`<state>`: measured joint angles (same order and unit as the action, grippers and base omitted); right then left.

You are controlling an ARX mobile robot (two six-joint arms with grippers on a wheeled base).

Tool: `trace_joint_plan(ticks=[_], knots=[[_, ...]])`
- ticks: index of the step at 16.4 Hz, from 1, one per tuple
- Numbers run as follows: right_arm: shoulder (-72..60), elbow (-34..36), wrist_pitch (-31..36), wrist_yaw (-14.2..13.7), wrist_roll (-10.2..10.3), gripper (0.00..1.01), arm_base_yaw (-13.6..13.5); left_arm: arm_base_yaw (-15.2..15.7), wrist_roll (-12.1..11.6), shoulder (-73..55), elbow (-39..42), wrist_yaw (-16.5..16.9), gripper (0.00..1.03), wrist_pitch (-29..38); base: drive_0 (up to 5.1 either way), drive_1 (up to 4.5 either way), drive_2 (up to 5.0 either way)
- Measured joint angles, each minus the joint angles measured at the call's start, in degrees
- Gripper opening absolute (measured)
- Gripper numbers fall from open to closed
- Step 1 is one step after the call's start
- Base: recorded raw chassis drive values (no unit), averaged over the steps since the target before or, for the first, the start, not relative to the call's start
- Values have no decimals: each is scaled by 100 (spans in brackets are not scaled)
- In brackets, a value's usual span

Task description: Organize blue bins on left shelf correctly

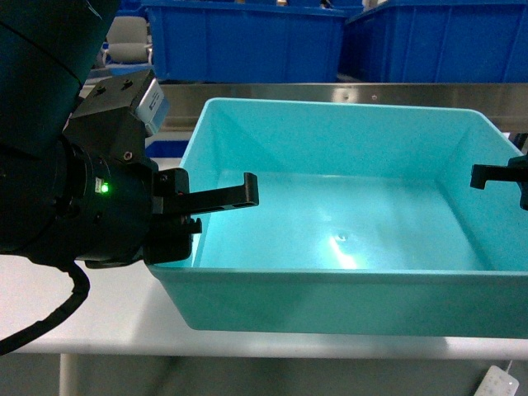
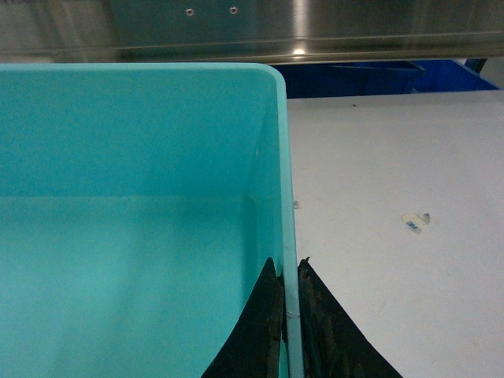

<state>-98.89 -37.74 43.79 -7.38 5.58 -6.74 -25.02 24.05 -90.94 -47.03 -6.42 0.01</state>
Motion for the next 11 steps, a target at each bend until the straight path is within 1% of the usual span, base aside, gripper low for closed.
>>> trace_joint_plan(ticks=[11], knots=[[-2,0,15,13,2,2,0,11,-2,0,0,2,2,0,-494,242,242]])
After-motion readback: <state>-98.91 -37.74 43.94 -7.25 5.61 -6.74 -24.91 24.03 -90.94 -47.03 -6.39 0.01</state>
